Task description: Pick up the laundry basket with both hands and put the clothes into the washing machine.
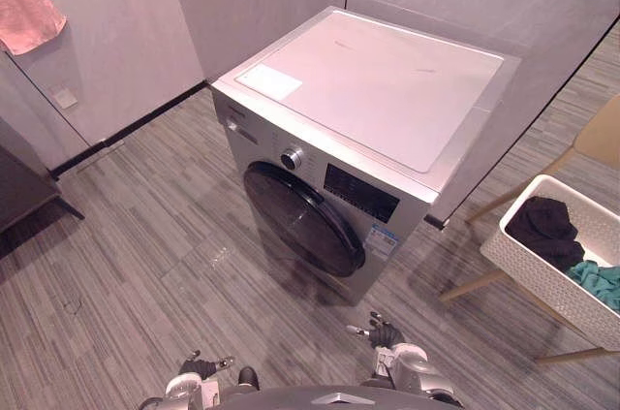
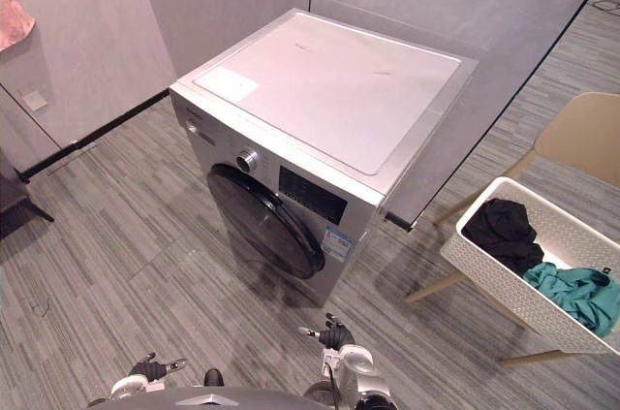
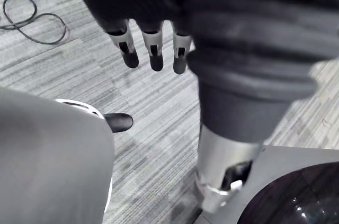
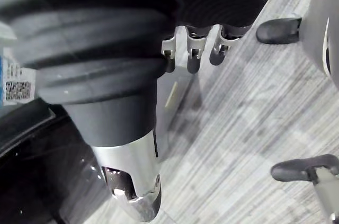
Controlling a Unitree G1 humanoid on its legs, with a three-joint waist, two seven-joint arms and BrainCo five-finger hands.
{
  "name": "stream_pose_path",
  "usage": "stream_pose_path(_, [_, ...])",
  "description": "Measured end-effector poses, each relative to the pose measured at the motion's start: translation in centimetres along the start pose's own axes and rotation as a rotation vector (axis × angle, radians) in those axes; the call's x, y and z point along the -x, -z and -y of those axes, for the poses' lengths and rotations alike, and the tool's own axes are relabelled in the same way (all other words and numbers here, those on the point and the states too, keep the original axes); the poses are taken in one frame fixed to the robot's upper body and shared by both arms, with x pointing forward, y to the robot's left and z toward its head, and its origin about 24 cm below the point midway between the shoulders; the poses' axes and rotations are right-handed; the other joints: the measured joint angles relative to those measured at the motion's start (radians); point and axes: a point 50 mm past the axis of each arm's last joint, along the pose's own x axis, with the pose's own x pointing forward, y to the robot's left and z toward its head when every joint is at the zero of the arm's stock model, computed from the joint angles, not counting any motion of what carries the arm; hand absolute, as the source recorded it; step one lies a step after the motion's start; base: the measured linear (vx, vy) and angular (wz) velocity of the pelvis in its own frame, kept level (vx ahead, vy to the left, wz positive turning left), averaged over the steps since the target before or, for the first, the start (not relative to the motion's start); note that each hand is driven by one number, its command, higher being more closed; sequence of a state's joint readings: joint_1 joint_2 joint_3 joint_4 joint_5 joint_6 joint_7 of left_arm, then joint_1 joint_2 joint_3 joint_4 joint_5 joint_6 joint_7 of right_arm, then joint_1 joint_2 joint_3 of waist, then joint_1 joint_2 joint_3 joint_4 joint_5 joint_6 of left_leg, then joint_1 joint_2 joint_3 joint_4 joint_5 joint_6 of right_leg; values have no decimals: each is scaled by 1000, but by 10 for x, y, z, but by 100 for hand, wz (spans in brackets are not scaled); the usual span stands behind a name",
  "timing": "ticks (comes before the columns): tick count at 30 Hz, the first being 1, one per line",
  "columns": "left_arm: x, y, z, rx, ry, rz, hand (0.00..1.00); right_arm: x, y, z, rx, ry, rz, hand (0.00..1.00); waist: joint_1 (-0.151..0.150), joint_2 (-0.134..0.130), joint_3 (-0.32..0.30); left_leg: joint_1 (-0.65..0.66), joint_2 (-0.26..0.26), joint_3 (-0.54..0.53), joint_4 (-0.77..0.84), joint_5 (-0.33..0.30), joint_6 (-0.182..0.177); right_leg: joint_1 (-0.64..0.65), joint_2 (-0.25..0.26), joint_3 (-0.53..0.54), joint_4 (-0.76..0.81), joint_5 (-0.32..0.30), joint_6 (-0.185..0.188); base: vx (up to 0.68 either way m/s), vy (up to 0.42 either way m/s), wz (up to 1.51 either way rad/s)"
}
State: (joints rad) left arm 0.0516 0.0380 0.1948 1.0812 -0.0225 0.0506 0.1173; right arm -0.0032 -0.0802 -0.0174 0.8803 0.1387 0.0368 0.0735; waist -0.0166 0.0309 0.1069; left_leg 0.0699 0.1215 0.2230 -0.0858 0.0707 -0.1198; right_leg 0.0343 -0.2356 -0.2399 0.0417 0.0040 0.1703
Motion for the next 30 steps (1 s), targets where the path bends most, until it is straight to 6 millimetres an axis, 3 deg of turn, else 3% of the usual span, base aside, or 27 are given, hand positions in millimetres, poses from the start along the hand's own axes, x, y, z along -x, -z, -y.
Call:
stream_pose_path(4, [-1,-3,-9,-1,-16,12,0,-1,-9,-11,107,-73,25,0,4,-19,7,-23,1,31,0,-6,-5,-36,0,30,-9,5,2,-87,21,-23])
stream_pose_path(9, [-3,-11,-30,2,-72,31,0,3,-71,-34,132,-169,271,0,19,-63,38,-97,-3,21,0,7,2,-74,3,17,-61,51,5,27,6,9])
stream_pose_path(10, [-3,-11,-31,2,-74,31,0,5,-79,-35,135,-172,301,0,20,-65,39,-103,-3,19,0,7,2,-76,3,13,-65,56,10,69,-8,7])
stream_pose_path(12, [-3,-12,-31,1,-82,35,0,15,-118,-43,110,-205,464,0,26,-66,41,-126,-5,19,1,8,3,-100,3,11,-68,68,14,87,-5,-1])
stream_pose_path(15, [-3,-16,-30,1,-93,45,0,30,-159,-48,110,-232,639,0,26,-68,51,-138,-6,20,7,8,3,-109,3,8,-74,74,15,73,-6,-1])
stream_pose_path(18, [-4,-23,-28,-6,-87,69,0,41,-184,-45,81,-207,749,0,31,-71,64,-140,-6,20,7,8,3,-106,3,3,-77,76,13,46,-12,5])
stream_pose_path(24, [-3,-33,-24,-26,-91,110,0,43,-193,-45,52,-170,784,0,32,-69,93,-170,-6,1,7,16,6,-125,3,-21,-72,79,9,-18,-4,7])
stream_pose_path(30, [-4,-45,-24,-4,-109,140,0,51,-231,-53,41,-132,883,0,46,-59,165,-224,-7,-12,5,51,12,-176,2,-23,-63,97,9,-105,6,5])
